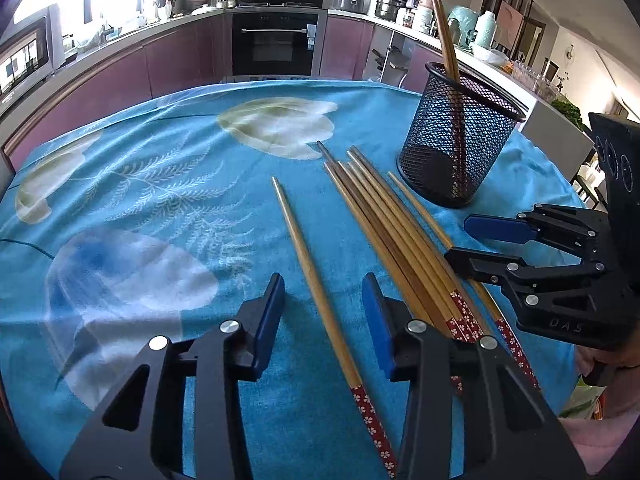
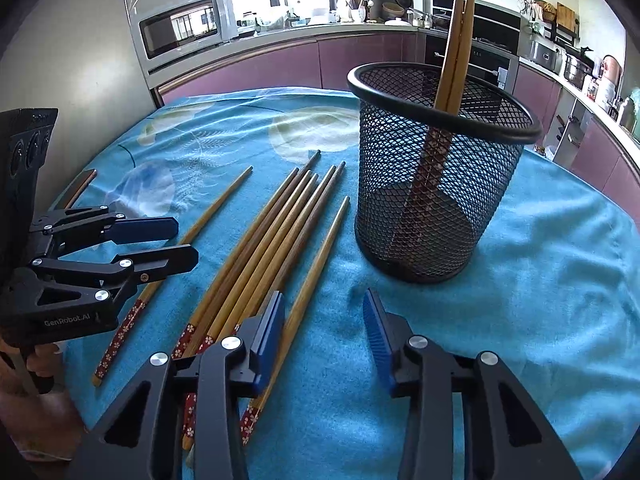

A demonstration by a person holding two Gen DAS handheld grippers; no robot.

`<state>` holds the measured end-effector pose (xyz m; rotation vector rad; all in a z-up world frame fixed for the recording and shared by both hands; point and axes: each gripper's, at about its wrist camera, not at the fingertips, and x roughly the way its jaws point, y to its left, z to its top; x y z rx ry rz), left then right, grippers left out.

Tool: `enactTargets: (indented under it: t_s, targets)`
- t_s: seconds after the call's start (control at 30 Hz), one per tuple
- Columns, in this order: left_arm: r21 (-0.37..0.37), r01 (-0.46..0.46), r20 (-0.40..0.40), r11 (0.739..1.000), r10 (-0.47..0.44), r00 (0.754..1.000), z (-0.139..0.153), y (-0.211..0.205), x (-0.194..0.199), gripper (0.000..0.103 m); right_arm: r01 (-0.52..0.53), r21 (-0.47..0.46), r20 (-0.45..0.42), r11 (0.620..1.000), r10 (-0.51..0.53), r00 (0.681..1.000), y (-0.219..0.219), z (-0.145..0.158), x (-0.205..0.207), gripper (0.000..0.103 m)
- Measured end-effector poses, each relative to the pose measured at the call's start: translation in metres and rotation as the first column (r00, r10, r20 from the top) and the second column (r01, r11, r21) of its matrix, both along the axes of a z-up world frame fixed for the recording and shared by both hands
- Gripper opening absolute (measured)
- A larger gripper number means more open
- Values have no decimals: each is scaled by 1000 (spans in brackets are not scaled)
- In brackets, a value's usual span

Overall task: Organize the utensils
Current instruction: 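Grasp another chopstick with the left tool while the right tool grasps one too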

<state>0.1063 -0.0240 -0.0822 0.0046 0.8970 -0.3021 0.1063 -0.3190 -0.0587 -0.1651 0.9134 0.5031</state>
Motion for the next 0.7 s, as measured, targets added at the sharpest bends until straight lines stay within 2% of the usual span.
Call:
enactTargets:
  t_s: [0.07, 0.13, 0.2, 0.23, 0.43, 0.53, 0.7]
  targets:
    - [9, -6, -2, 1000, 6, 1000, 0, -1, 3, 31, 3, 8, -5, 1000, -3, 1000, 0, 0, 2, 28]
    - [5, -12, -8, 1000, 13, 1000, 0, -1, 6, 21, 6, 22, -13, 1000, -6, 1000, -2, 0, 3, 24]
    - [0, -22, -12, 1000, 22, 1000, -1, 0, 6, 17, 9, 44, -26, 999, -8, 1000, -3, 0, 4, 15]
    - [-5, -26, -14, 1000, 26, 1000, -2, 0, 6, 11, 13, 60, -35, 998, -11, 999, -6, 0, 5, 11]
    - [-61, -39, -14, 997, 38, 999, 0, 4, 2, 8, 38, 124, -63, 992, -31, 998, -16, -1, 5, 6]
    - [-67, -36, -1, 997, 36, 999, 3, 4, -2, 8, 41, 142, -54, 989, -34, 998, -19, 2, 2, 6]
    - [-97, 12, 19, 995, -10, 1000, 10, 0, -10, 8, -1, 178, -39, 984, 8, 999, -22, 11, -4, 6]
